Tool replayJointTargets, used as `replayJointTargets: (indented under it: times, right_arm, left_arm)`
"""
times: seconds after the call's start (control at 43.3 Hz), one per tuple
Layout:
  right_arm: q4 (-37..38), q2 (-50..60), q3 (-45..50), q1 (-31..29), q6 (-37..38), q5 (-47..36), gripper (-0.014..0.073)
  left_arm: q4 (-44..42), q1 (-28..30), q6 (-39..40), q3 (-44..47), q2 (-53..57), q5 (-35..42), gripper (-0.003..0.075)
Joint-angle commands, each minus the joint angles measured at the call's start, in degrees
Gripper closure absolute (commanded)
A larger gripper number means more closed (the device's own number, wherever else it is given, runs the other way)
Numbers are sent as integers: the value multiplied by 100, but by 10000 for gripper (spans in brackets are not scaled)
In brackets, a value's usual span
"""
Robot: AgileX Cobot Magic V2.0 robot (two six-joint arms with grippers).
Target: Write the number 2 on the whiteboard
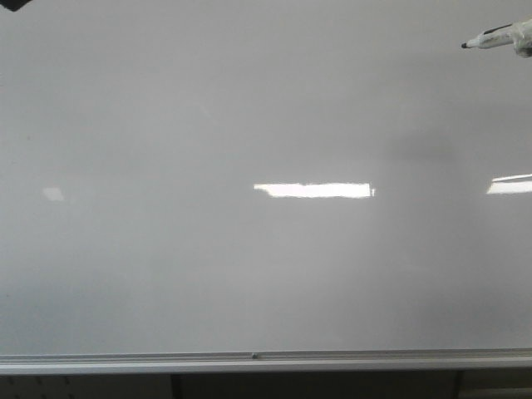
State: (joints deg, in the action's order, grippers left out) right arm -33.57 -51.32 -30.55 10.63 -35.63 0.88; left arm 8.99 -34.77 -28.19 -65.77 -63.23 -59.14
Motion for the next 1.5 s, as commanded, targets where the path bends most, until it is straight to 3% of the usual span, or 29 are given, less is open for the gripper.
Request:
replayJointTargets:
  times: [0.0,0.831,1.062,1.177,1.477]
  right_arm:
    - [-25,-91,-365,20,-68,-415,657]
    - [173,-1840,-1474,198,-121,-880,660]
    - [177,-1863,-1468,-400,-282,138,660]
    - [177,-2076,-1468,-321,-282,462,660]
    - [183,-2341,-1504,-85,-282,400,660]
  left_arm:
    - [129,8,63,-146,102,315,209]
    - [129,8,63,-146,102,415,209]
    - [129,8,63,-146,102,471,209]
    - [129,8,63,-146,102,523,209]
    - [129,8,63,-146,102,523,209]
